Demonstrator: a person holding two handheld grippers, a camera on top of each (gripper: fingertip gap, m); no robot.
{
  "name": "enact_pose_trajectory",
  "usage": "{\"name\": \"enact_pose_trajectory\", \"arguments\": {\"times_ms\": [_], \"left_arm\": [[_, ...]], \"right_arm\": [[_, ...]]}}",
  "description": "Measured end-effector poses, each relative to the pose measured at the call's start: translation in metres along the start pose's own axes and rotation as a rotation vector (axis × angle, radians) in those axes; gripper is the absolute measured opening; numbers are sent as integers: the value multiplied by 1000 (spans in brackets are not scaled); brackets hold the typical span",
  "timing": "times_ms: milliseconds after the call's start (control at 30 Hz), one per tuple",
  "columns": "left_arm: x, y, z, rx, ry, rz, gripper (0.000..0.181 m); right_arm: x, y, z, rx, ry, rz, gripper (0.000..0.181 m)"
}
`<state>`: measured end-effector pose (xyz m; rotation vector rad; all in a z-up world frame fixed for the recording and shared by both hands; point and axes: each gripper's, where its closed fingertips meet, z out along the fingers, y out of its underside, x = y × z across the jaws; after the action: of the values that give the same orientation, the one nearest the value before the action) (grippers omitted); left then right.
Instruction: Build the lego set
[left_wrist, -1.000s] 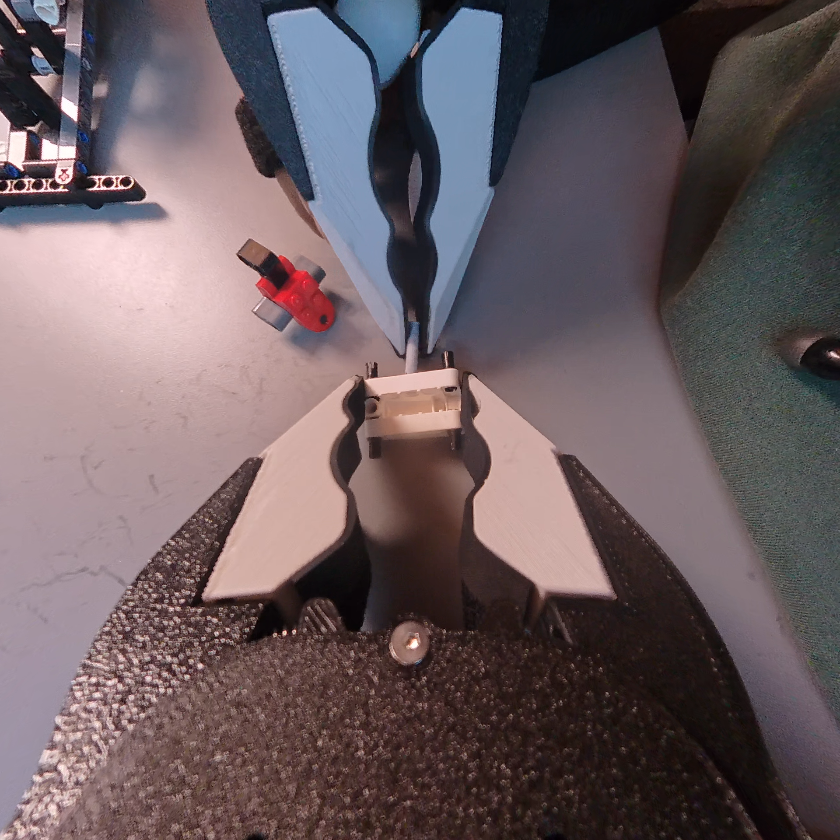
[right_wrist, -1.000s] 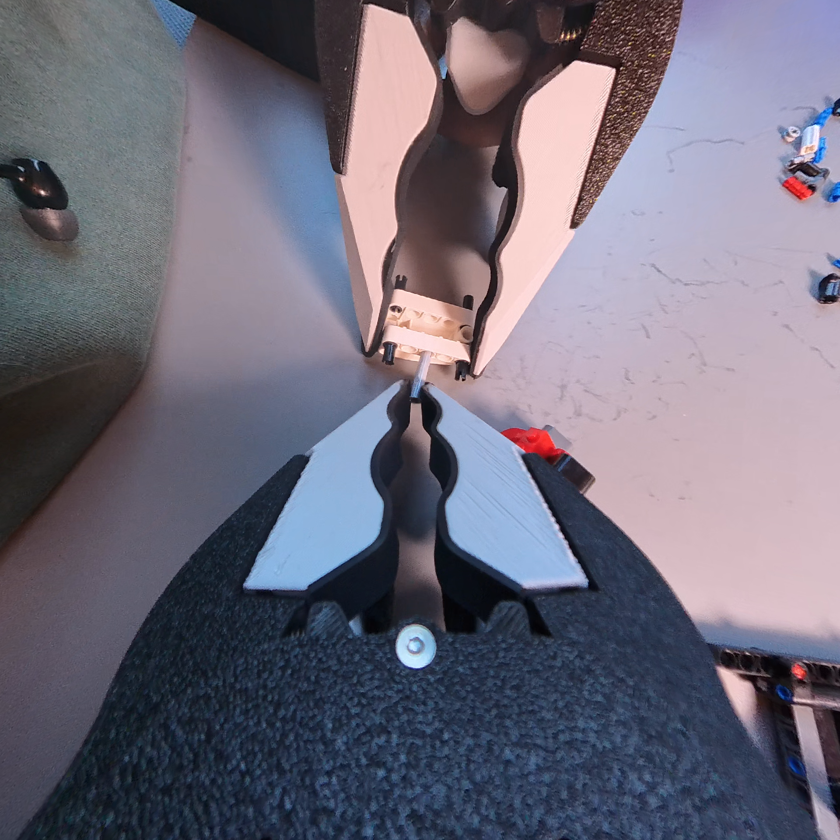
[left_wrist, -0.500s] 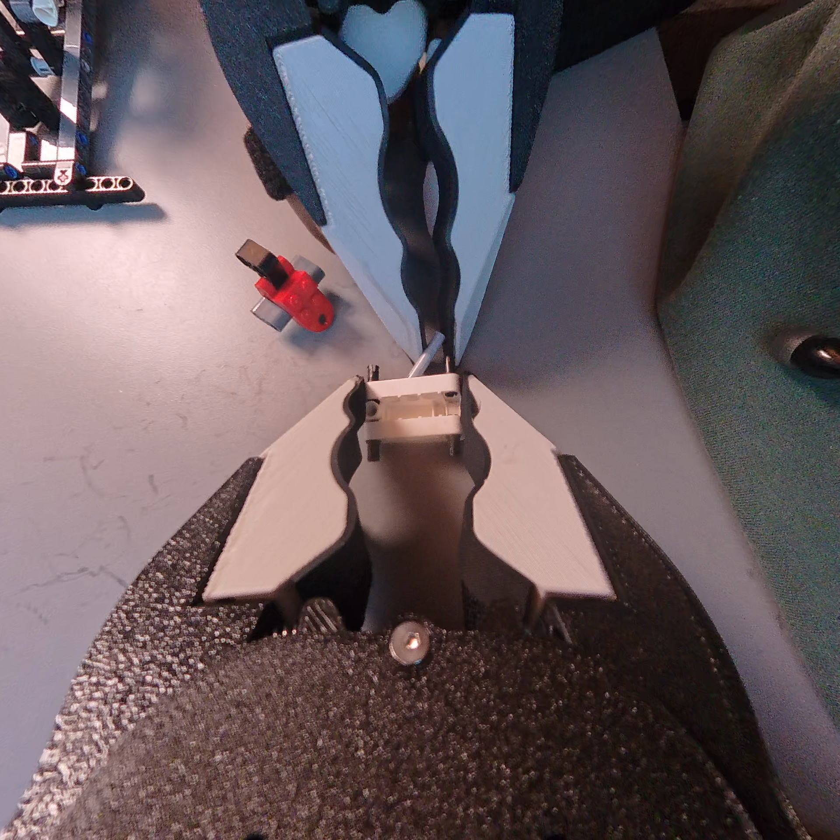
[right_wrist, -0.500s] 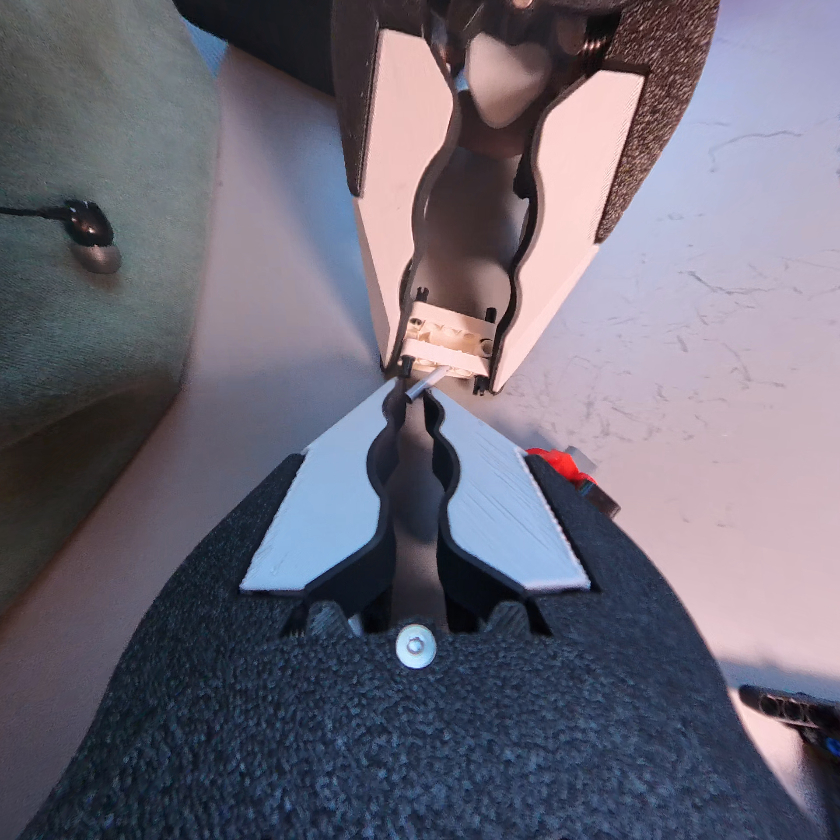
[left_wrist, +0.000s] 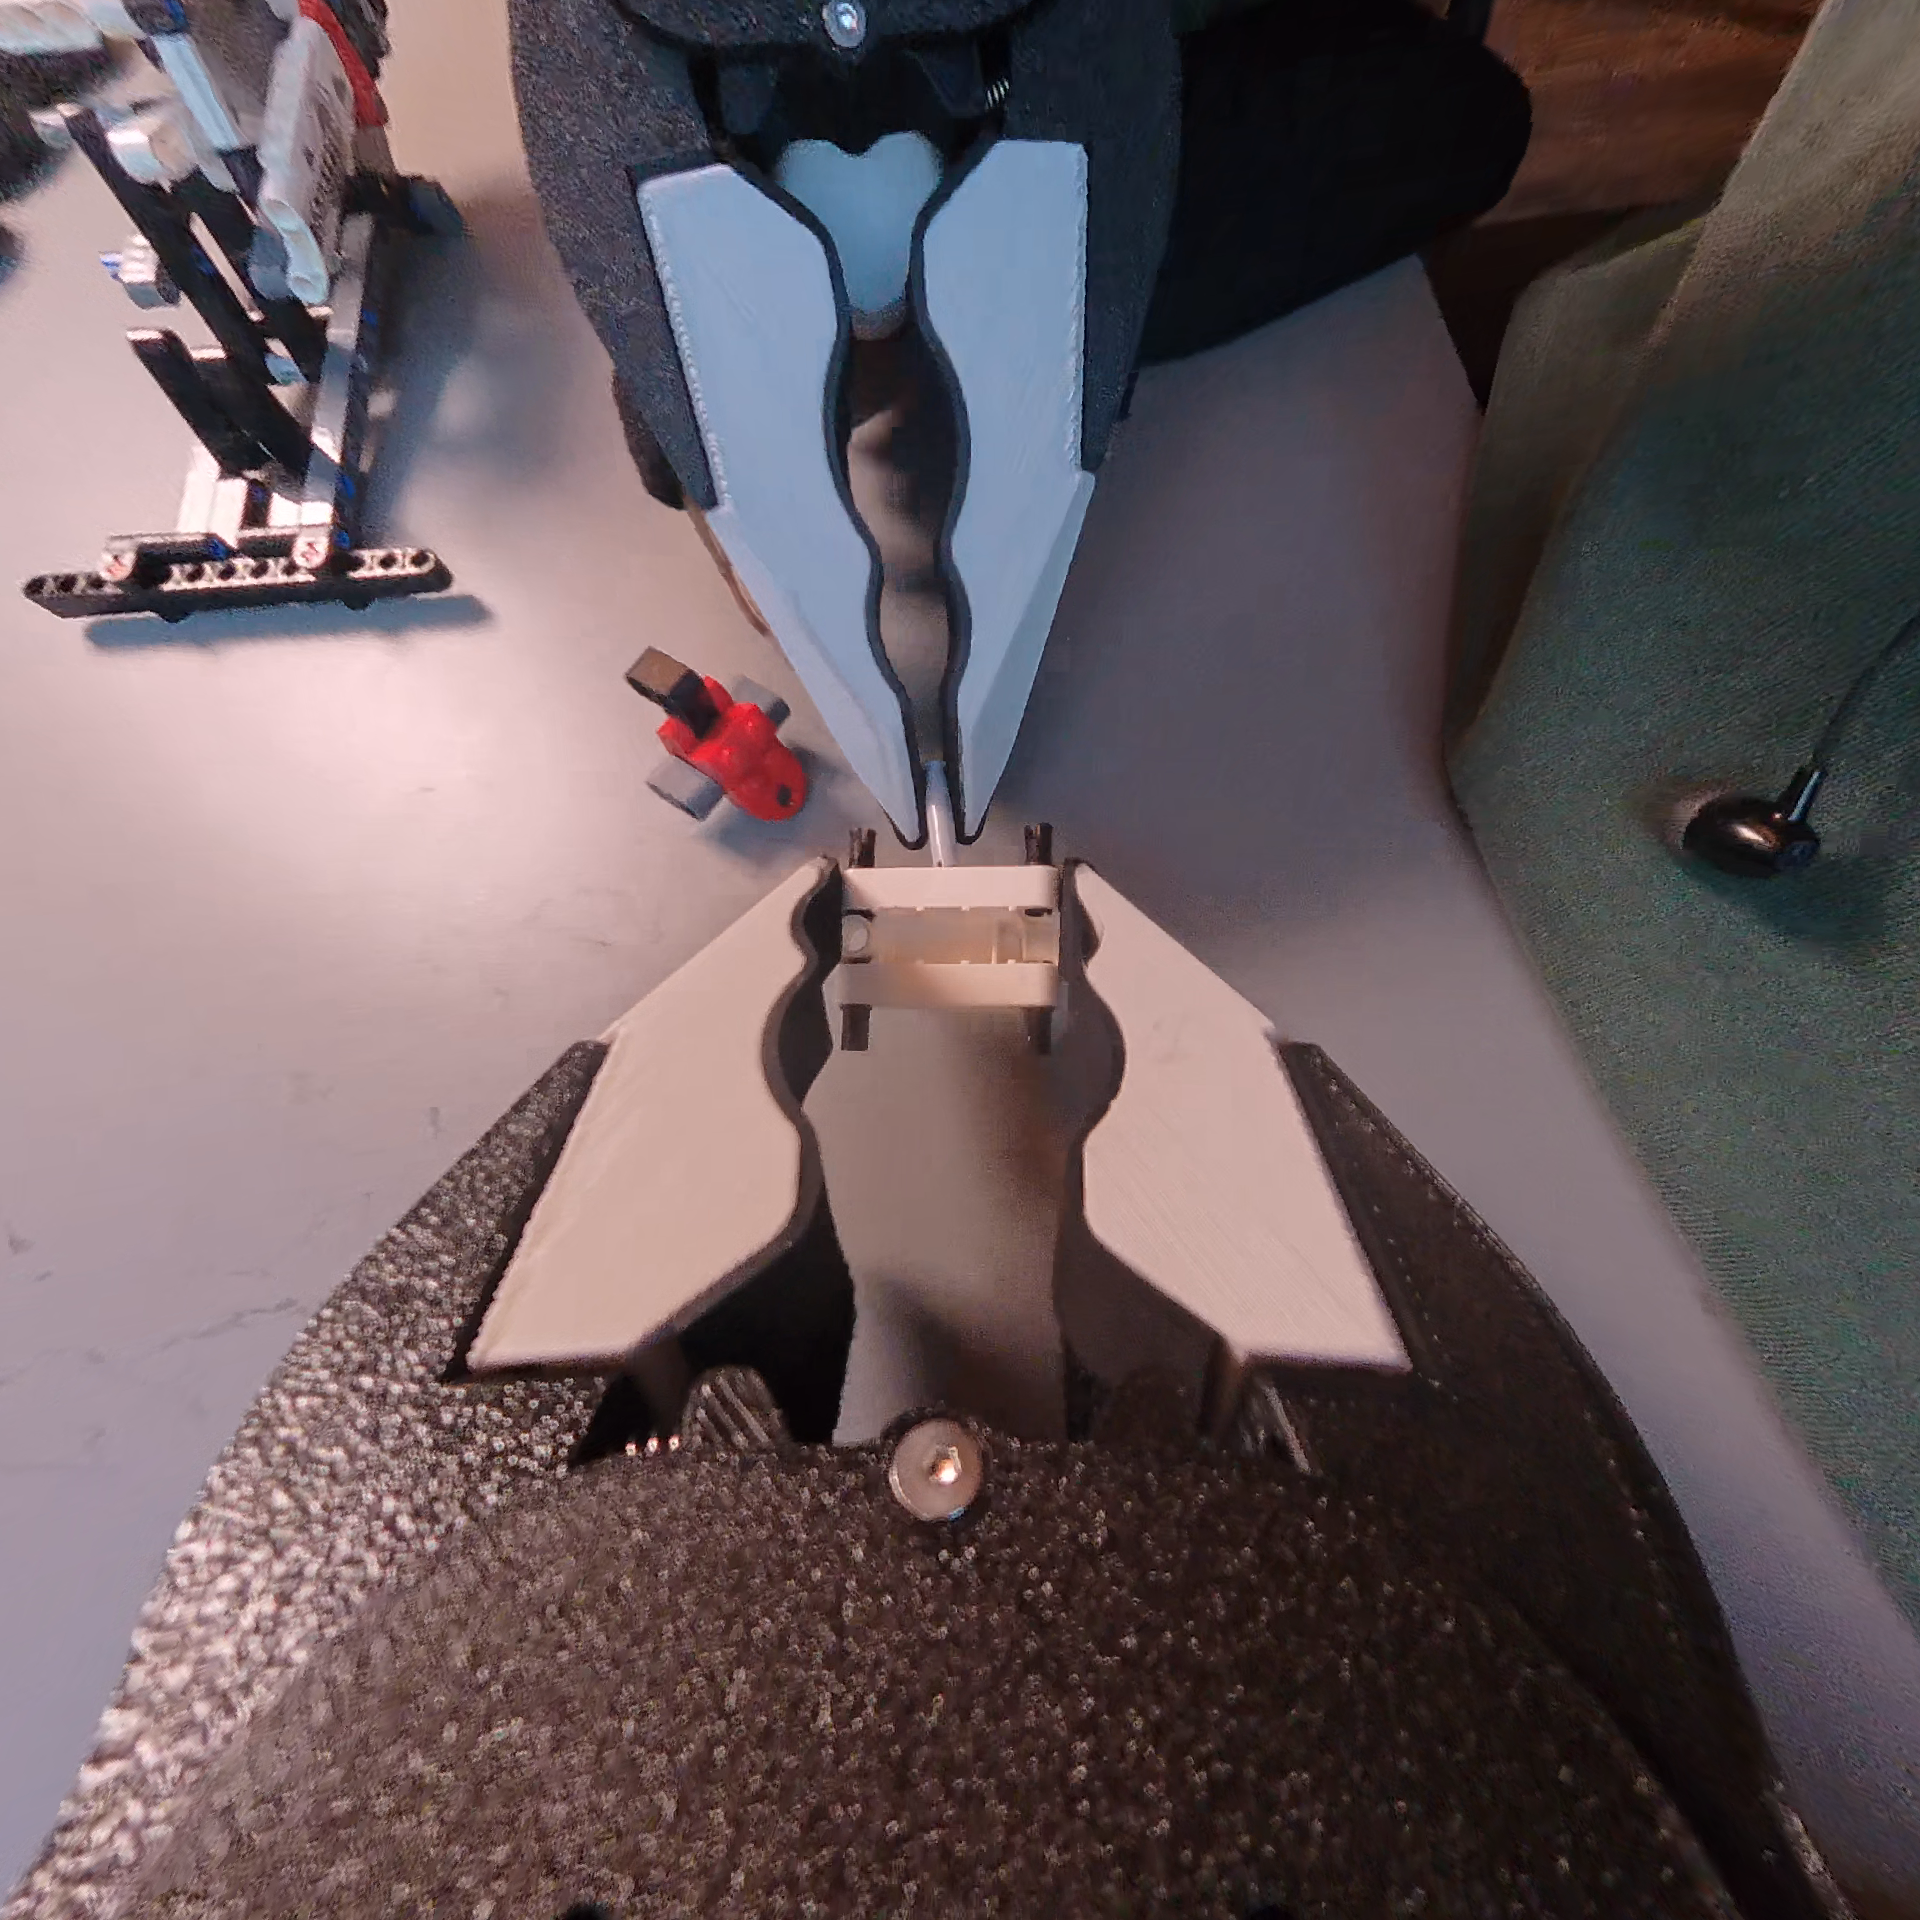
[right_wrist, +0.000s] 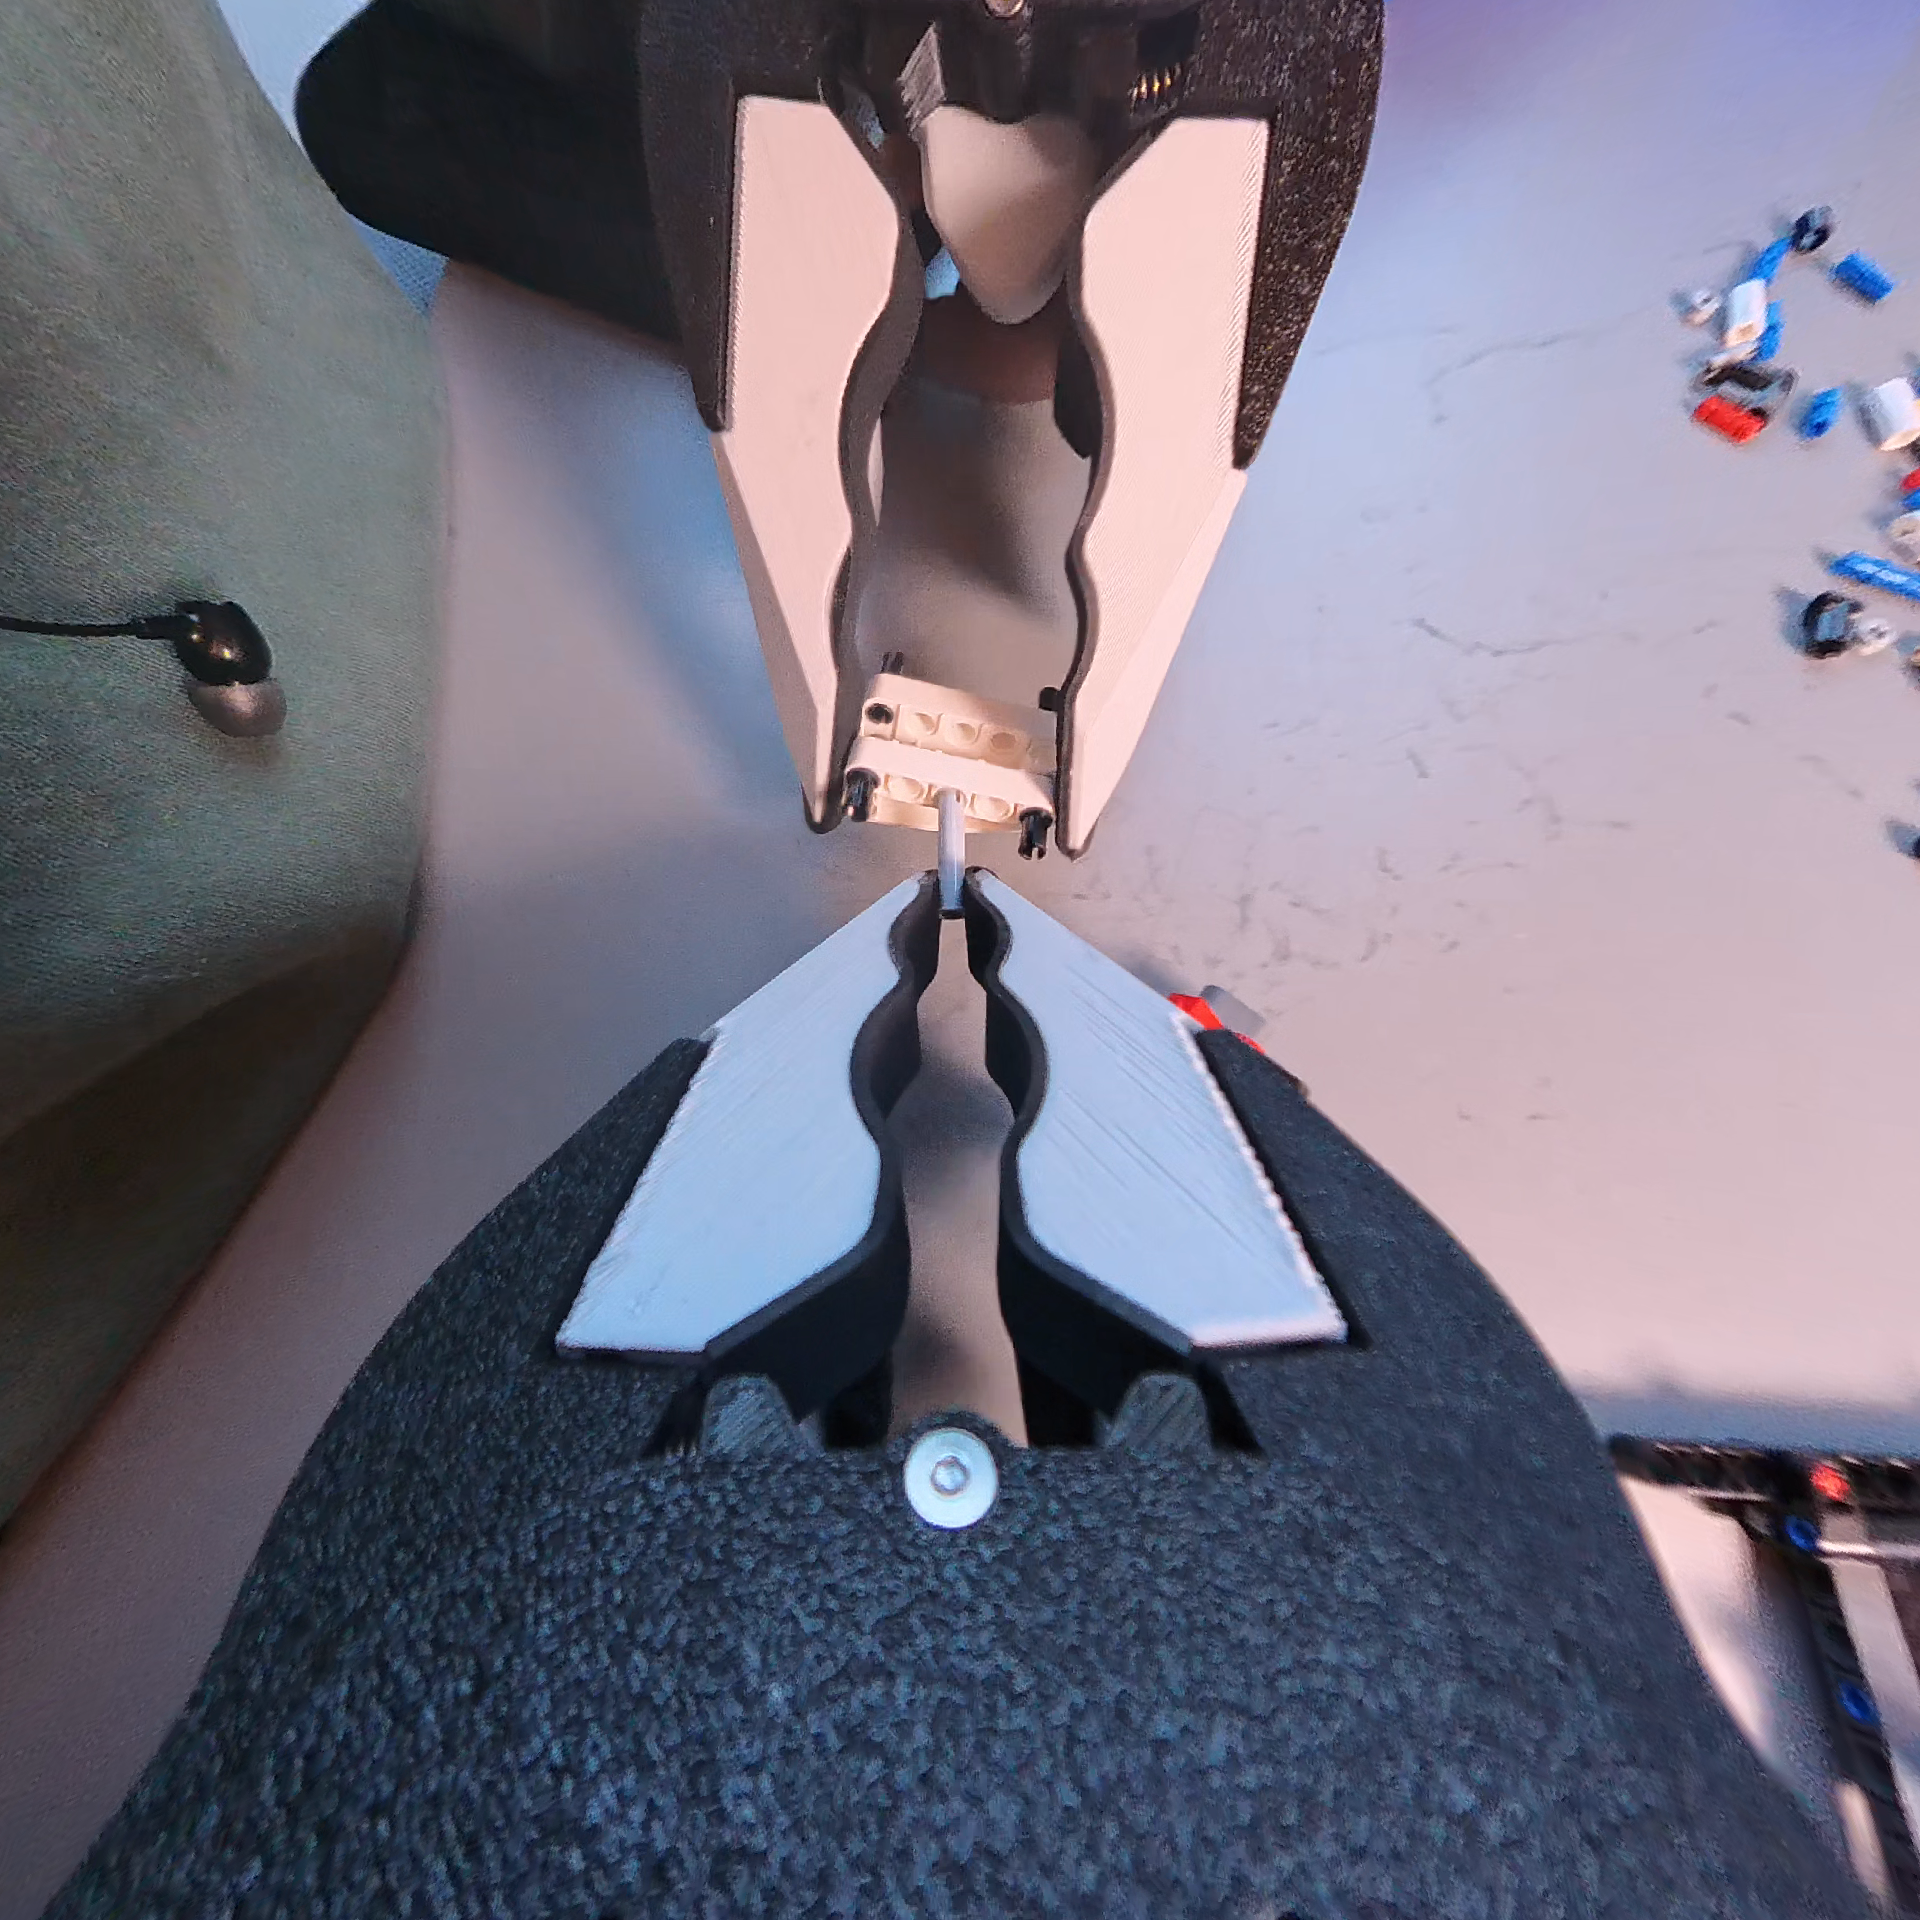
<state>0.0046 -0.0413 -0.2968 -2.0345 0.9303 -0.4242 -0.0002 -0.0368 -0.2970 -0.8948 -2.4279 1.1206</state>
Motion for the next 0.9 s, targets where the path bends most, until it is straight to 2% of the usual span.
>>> {"name": "enact_pose_trajectory", "arguments": {"times_ms": [100, 200, 333, 500, 667, 767, 900], "left_arm": [[-1, -9, -3, 58, -5, 8, 42], [-1, -13, -2, 73, -3, 5, 42], [0, -7, 10, -9, -18, 11, 42], [-1, 0, 17, -77, -33, -62, 41], [0, 1, 25, -149, -34, -58, 41], [1, 2, 27, -125, -13, -75, 41], [2, 2, 26, -117, -17, -65, 41]], "right_arm": [[1, -4, -7, -18, 20, -30, 4], [1, -3, -12, -101, 14, -58, 3], [-2, 7, -10, -230, -31, -31, 3], [-3, 20, -5, -304, -60, 130, 2], [-4, 27, -7, -420, -71, 122, 3], [-6, 30, -5, -398, -105, 138, 3], [-7, 27, -3, -266, -129, 159, 2]]}}
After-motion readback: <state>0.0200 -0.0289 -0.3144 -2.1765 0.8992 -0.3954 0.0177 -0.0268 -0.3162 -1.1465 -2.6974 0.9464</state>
